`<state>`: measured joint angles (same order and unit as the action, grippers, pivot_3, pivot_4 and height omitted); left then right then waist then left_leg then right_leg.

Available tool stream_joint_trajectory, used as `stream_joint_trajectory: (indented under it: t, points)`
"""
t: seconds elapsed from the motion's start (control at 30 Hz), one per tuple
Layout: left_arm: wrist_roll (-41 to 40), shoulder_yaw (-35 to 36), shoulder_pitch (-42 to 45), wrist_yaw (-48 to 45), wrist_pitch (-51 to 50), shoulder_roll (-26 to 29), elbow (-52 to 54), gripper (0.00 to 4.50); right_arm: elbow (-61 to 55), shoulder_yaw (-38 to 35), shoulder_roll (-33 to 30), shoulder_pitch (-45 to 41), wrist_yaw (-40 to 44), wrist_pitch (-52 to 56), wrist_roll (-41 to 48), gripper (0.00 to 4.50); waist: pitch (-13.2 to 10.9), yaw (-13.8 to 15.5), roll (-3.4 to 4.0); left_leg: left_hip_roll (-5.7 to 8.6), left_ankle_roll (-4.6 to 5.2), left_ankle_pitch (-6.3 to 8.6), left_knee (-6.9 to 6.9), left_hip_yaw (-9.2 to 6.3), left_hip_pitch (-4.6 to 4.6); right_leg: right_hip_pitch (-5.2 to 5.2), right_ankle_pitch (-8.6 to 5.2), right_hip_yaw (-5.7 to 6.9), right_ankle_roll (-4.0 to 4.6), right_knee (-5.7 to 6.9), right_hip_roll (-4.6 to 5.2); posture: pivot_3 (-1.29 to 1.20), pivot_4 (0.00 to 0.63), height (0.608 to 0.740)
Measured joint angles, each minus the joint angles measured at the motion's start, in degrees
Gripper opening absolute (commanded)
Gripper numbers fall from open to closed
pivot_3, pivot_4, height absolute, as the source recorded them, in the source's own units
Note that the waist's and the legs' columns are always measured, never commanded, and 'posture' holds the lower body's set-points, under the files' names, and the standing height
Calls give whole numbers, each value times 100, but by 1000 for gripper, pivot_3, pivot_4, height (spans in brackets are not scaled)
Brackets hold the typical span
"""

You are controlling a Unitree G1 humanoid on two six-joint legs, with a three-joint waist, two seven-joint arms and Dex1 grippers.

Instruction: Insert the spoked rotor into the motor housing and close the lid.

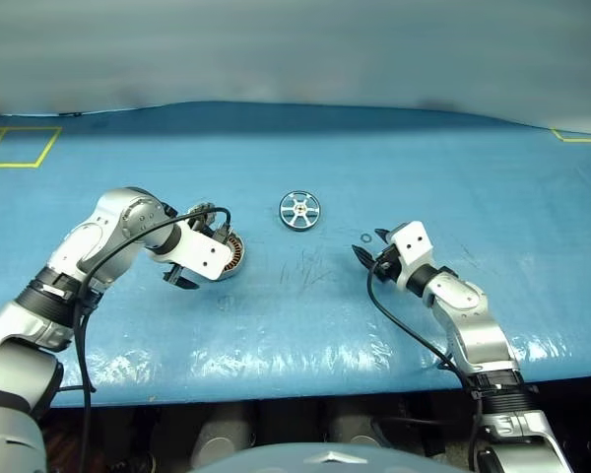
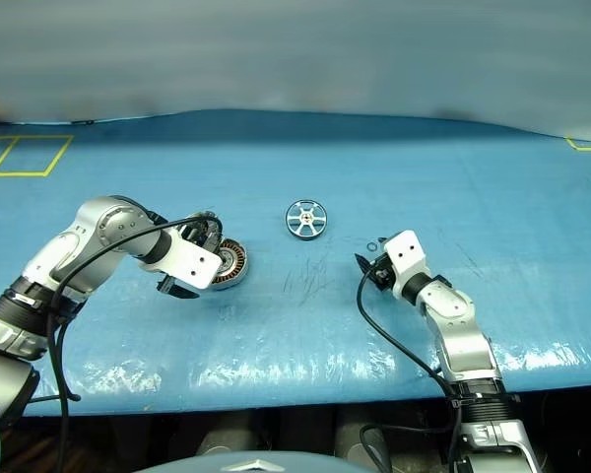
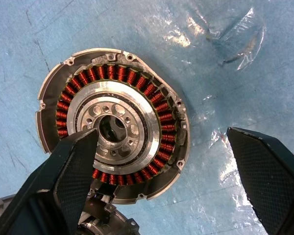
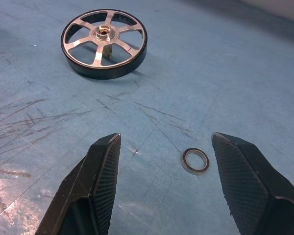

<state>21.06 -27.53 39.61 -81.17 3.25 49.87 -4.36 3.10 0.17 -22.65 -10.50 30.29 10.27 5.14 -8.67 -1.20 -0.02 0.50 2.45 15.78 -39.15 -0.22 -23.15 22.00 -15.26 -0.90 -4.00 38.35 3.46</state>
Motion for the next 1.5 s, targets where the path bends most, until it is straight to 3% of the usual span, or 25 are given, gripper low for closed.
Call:
stream_joint_trajectory:
  t: [0.83,1.5]
  points:
    - [87,114,-85,242,-162,98,24,4464,149,156,-13,-180,219,0,-31,3111,0,-4,0,0,-1,-1,-2,0,0,5,0,-1,0,10,0,0,150,740]
    - [391,-107,-218,337,101,-203,-452,4464,149,157,9,-179,177,0,-30,3111,0,-8,0,1,-4,-3,-10,1,4,7,0,-4,1,32,0,0,150,740]
